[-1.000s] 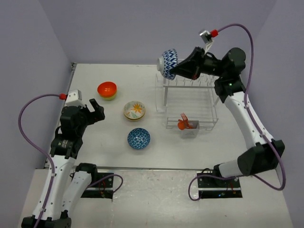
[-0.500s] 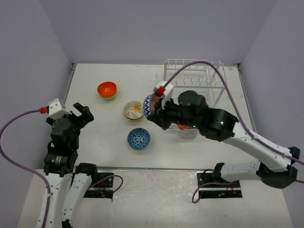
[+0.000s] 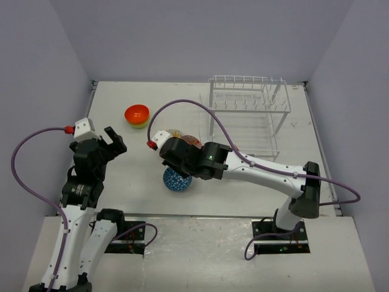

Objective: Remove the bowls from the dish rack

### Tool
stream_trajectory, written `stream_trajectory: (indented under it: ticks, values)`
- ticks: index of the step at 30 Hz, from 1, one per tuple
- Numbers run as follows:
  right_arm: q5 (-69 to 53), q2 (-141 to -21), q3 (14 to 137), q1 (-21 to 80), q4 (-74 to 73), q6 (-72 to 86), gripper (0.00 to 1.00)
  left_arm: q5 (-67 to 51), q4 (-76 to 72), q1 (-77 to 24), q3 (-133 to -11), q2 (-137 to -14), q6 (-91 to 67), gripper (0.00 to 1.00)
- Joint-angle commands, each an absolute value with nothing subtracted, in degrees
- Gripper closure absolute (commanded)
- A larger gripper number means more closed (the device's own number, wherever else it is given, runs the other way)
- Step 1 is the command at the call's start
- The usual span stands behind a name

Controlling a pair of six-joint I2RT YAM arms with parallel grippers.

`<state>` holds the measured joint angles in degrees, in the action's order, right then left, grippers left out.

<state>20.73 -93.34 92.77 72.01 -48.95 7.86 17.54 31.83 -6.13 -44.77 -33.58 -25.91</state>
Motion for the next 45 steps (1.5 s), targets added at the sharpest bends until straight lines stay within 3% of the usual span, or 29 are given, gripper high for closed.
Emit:
stream_trajectory:
  ticks: [1, 16, 45]
  values:
    - [26.54, -97.55, 98.95, 72.42, -52.28, 5.63, 1.00, 16.70, 29.62, -6.15, -45.18, -32.35, -24.79, 0.00]
    - [21.19, -115.04, 108.54, 75.40, -59.05, 4.48, 1.00, 17.93, 30.41, -6.15, -45.70, -32.08, -25.05, 0.00]
    - [18.37, -124.80, 113.64, 77.52, -65.30, 1.93, 0.99, 19.51, 30.94, -6.15, -45.97, -30.06, -25.49, 0.00]
